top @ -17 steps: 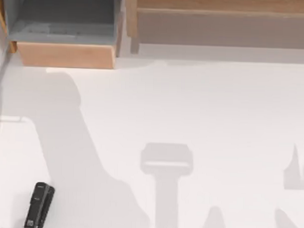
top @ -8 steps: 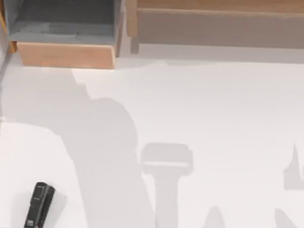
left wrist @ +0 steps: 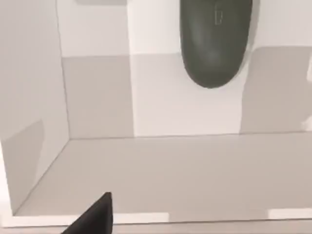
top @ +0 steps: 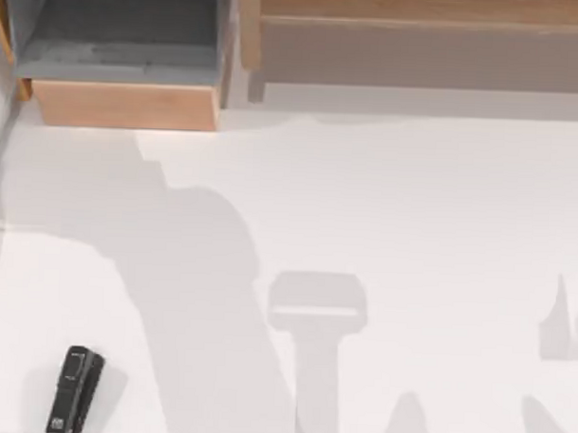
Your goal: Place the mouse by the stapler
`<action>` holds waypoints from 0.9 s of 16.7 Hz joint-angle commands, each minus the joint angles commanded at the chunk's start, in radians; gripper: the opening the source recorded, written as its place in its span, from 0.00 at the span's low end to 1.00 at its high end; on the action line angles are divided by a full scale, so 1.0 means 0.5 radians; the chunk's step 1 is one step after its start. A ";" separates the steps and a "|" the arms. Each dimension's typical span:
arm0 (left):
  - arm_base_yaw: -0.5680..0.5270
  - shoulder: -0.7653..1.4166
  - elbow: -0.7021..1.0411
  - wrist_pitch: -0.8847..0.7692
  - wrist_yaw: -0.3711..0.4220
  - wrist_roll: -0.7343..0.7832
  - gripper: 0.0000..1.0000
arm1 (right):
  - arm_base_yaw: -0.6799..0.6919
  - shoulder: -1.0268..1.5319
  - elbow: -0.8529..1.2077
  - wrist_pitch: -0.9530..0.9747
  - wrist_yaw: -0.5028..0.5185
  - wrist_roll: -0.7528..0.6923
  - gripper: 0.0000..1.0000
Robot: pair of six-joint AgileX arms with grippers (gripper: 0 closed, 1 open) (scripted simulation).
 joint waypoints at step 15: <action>-0.107 0.522 -0.085 0.574 -0.032 -0.118 0.85 | 0.000 0.000 0.000 0.000 0.000 0.000 1.00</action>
